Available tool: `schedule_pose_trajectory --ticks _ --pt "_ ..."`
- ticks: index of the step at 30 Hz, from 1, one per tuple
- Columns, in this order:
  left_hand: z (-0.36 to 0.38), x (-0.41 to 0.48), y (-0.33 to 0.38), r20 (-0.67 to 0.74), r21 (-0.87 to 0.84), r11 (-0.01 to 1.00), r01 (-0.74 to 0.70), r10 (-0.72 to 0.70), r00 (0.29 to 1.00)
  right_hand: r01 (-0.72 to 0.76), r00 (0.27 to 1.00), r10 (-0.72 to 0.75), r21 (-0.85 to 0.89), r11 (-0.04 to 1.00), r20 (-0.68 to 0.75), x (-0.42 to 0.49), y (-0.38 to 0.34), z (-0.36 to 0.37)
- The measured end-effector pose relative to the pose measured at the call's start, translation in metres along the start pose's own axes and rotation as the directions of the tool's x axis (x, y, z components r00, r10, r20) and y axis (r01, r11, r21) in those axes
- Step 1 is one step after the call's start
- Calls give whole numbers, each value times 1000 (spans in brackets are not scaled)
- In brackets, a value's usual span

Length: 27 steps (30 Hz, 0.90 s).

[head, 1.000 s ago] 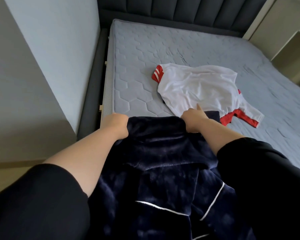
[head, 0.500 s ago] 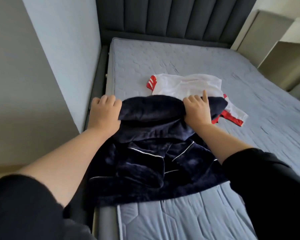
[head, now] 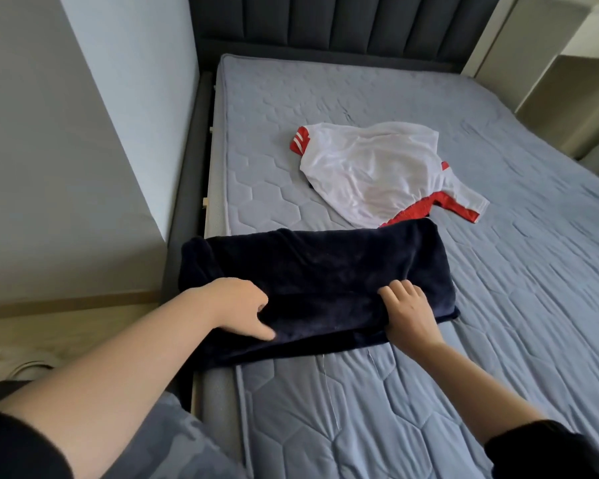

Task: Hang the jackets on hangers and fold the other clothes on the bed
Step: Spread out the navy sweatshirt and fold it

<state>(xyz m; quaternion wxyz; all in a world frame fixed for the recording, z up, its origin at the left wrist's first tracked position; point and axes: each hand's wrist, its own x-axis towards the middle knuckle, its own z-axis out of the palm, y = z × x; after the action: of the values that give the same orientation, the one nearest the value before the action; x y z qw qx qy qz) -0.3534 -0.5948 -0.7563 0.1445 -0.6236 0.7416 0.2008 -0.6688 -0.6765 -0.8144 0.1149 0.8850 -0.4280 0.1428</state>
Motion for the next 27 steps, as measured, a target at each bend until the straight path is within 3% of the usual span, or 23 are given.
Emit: schedule_pose_trajectory --ticks 1,3,5,6,8,10,12,13,15,17,18,20,22,24,27 --pt "-7 0 3 -3 -161 986 32 -32 999 3 1000 -3 15 1000 -4 -2 1 0" --pt "-22 6 7 -225 -367 930 -3 -85 971 21 1000 -22 38 999 13 -5 2 -1" --pt "-33 23 13 -515 -315 948 -55 -122 848 45 994 -52 79 996 92 -2 0 -5" --pt "-36 34 18 -578 -271 961 -51 -120 807 46 984 -65 115 992 164 2 -2 -8" --pt "-34 53 29 -513 -236 972 8 -131 849 -84 951 12 220 972 310 13 -5 -16" --pt "-19 69 39 -359 -221 971 94 -171 918 -343 917 211 396 852 339 30 -10 -19" --pt "6 82 44 -309 -161 975 156 -200 930 -443 895 394 524 728 209 53 -19 -21" --pt "19 86 47 -313 -122 976 180 -210 926 -417 896 430 540 731 110 65 -25 -18" --pt "36 92 50 -349 -72 975 208 -220 911 -318 936 350 502 804 32 86 -36 -8" --pt "45 94 47 -411 -65 977 203 -212 887 -184 976 129 340 922 178 94 -36 14" --pt "50 93 43 -431 -69 979 191 -202 879 -135 958 61 252 958 280 92 -29 27" --pt "60 89 34 -450 -66 984 165 -177 875 -206 915 135 151 967 381 85 -4 52" --pt "69 86 31 -467 -65 985 161 -173 867 -463 837 388 120 878 387 79 29 65" --pt "73 87 34 -473 -71 984 162 -176 863 -660 693 583 47 750 424 74 59 71" --pt "75 91 36 -475 -73 985 154 -170 863 -750 561 659 -30 661 501 69 73 76"
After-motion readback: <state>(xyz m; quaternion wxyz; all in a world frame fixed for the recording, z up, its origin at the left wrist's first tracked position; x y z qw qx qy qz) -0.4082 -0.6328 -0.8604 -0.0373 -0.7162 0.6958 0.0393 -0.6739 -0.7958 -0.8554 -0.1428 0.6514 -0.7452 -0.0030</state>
